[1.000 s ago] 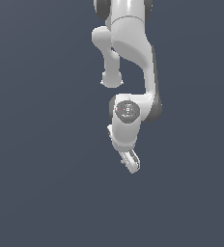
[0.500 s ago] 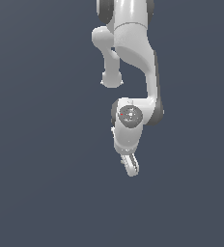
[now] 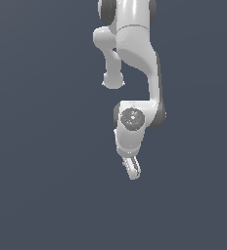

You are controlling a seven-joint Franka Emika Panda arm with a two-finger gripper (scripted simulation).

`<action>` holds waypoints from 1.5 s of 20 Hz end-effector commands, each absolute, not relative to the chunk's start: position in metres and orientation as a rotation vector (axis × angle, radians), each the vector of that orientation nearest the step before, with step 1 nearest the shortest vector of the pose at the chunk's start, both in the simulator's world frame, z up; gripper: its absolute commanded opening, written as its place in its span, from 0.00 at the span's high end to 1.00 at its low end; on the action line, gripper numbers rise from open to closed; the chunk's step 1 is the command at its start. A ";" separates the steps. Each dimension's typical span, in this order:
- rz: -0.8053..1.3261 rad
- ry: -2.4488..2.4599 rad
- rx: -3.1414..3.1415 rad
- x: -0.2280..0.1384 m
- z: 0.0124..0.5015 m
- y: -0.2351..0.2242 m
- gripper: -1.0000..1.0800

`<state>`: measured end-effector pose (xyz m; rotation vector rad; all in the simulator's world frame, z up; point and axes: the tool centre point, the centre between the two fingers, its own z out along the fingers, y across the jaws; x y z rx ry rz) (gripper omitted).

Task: Pick up the object and move it to a goal position.

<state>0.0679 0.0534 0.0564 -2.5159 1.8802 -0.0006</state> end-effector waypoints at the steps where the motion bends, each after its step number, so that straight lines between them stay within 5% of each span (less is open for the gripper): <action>1: 0.000 1.881 -2.516 0.067 0.050 0.053 0.04; 14: 0.000 1.886 -2.512 0.068 0.009 0.053 0.04; 15: 0.000 1.886 -2.512 0.068 0.009 0.053 1.00; 30: -0.025 1.858 -2.520 0.076 0.024 0.056 1.00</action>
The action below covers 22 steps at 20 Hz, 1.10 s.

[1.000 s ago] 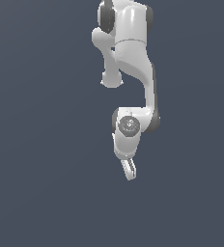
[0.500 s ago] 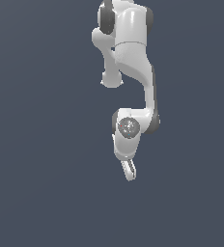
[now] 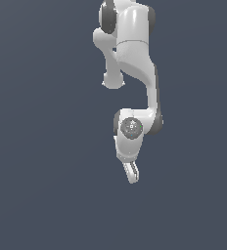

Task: Pick up the object and move it to a goal position.

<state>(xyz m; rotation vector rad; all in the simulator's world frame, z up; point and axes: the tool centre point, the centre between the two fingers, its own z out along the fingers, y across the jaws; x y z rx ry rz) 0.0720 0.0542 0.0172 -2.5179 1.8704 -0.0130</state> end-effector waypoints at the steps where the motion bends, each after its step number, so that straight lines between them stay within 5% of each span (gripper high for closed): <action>1: -0.035 1.845 -2.524 0.079 0.031 0.057 1.00; 9: -0.193 1.647 -2.570 0.122 0.131 0.080 1.00; 22: -0.561 1.109 -2.596 0.157 0.410 0.164 1.00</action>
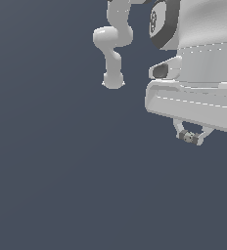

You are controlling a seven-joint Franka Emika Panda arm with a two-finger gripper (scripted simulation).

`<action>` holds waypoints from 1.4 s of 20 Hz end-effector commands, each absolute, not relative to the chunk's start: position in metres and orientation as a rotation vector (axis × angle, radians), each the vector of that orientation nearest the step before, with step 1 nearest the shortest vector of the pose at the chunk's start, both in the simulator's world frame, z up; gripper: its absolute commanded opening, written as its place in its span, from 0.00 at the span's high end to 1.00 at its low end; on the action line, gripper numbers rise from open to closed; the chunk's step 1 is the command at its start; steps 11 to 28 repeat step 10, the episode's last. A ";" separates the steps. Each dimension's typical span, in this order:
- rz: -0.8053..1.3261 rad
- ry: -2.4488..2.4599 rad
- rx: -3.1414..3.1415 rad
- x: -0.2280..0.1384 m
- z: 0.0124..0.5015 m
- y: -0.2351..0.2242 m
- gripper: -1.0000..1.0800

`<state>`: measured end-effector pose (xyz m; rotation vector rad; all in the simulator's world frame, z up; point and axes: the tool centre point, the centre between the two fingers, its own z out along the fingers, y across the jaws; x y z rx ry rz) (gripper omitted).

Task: Pick up the object and move it to a goal position.

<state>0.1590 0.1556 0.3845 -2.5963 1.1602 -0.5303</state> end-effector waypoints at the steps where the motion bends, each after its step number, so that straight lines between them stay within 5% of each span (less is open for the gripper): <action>1: -0.577 1.081 -2.594 0.156 0.424 0.168 1.00; 8: -0.640 0.969 -2.582 0.147 0.479 0.187 1.00; 28: -0.643 0.964 -2.582 0.146 0.482 0.188 1.00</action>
